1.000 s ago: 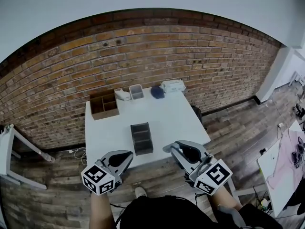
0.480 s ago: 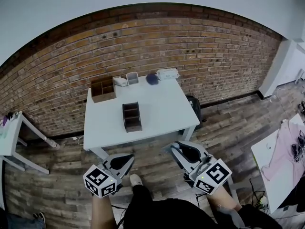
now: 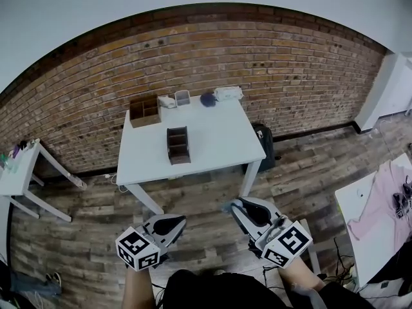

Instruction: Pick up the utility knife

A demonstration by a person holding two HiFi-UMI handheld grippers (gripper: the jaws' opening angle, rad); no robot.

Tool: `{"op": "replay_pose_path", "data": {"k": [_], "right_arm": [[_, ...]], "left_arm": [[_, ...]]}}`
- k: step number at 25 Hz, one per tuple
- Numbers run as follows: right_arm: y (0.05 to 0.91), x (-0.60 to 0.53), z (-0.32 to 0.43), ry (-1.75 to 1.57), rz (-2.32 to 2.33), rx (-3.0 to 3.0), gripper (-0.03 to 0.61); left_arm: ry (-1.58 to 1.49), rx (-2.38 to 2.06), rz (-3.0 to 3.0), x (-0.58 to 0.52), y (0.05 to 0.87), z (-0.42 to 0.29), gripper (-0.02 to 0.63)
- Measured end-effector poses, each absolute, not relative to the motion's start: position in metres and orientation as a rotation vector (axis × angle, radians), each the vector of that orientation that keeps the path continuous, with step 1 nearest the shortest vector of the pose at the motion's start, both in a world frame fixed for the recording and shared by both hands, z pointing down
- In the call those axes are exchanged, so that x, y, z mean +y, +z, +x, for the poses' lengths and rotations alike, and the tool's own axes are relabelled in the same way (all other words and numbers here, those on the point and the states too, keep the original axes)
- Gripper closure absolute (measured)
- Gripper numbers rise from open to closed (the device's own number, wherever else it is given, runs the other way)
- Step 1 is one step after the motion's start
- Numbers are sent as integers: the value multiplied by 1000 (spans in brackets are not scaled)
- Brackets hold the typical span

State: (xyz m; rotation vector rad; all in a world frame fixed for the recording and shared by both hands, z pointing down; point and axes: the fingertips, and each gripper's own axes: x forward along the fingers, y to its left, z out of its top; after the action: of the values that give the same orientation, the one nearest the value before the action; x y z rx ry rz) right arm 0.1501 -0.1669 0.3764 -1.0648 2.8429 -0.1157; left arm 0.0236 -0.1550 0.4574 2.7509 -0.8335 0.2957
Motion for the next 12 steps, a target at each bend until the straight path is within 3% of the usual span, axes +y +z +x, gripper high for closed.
{"op": "replay_pose_path", "data": {"k": [12], "right_arm": [[374,-119,138,-126,-1044,2809,508]], "left_arm": [[314,-853,2753,-97,452,2,618]]}}
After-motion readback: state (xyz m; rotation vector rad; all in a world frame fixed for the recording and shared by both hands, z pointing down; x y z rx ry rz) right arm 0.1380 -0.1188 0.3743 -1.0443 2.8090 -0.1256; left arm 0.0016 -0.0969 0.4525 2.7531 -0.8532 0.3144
